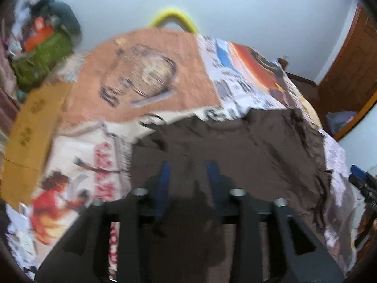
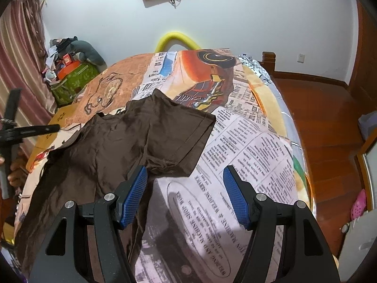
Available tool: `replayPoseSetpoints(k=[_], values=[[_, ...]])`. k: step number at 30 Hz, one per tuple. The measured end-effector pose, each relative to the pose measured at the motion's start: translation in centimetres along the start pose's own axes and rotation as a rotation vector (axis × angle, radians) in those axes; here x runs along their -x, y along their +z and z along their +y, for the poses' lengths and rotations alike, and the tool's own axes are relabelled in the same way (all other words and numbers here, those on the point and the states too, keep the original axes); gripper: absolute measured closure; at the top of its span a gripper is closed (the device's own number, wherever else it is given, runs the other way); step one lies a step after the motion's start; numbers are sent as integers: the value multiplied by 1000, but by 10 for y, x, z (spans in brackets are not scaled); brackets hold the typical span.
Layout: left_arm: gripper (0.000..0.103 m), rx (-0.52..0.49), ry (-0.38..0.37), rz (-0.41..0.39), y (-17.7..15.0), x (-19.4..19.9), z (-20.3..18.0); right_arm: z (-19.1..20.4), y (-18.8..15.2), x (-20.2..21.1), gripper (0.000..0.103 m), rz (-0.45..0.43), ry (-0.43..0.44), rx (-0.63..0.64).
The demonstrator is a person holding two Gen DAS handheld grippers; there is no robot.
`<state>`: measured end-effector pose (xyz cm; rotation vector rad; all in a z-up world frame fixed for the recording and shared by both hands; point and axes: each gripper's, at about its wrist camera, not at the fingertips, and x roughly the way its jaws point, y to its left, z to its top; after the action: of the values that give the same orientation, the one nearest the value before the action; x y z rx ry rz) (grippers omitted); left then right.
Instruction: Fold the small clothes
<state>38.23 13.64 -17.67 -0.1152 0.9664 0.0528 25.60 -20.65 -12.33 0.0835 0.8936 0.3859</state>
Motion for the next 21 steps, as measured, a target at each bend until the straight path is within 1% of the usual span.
replayPoseSetpoints(k=[1, 2, 4, 7, 10, 11, 13, 16, 19, 21], values=[[54, -6, 27, -15, 0, 3, 6, -1, 2, -3, 40, 2, 3, -5], [52, -10, 48, -19, 0, 4, 12, -2, 3, -5, 39, 3, 6, -9], [51, -4, 86, -12, -3, 1, 27, -3, 8, -12, 38, 8, 4, -13], [50, 29, 117, 22, -12, -13, 52, -7, 15, -25, 38, 17, -3, 3], [49, 43, 160, 39, -21, -23, 68, -11, 24, -42, 38, 32, -29, 12], [46, 48, 165, 45, -25, -26, 73, -13, 27, -48, 38, 33, -36, 15], [44, 53, 168, 65, -32, -36, 80, -16, 35, -60, 38, 40, -53, 19], [43, 44, 173, 92, -38, -49, 83, -20, 44, -76, 38, 53, -61, 27], [41, 59, 153, 115, -43, -60, 84, -20, 52, -94, 38, 89, -86, 65], [40, 63, 134, 117, -45, -64, 82, -20, 55, -103, 46, 102, -102, 81]])
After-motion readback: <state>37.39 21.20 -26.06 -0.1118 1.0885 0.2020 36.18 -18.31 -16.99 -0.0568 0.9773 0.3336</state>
